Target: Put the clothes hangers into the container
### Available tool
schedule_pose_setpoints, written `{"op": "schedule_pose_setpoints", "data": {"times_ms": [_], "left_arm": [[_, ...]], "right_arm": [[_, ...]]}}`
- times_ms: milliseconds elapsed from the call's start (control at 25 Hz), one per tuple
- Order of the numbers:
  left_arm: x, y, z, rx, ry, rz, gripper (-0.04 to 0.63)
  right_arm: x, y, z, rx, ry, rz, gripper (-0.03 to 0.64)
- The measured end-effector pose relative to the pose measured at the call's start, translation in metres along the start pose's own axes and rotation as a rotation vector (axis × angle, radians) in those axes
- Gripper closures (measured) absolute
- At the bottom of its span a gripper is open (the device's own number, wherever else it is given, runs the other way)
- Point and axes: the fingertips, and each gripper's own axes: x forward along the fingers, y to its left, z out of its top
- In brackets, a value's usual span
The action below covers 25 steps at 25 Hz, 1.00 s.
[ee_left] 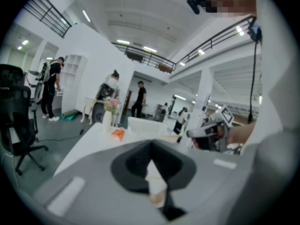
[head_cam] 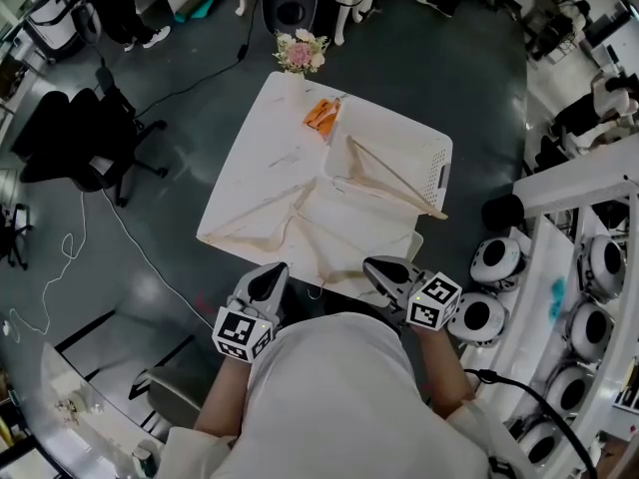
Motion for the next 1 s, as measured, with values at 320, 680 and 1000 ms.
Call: {"op": "schedule_pose_setpoints", "data": {"times_ms": [320,680,1000], "left_arm": [[0.002,-0.003,-0.007,-0.012,0.020,0.006,0.592],[-0.004,0.001,-0.038,-0.044,0.086,0.035,0.592],[-0.009,0.002,-0.069,-0.085,0.159,0.058,0.592]], "right_arm": [[-0.003,-0.002,-0.010,-0.009,0.034,-0.006,0.614],[-0.008,-0.044,-0.066,-0.042,0.205,-0.064,0.612],[-0.027,-0.095,-0.156,-0.099,0.513,-0.099,0.545]]}}
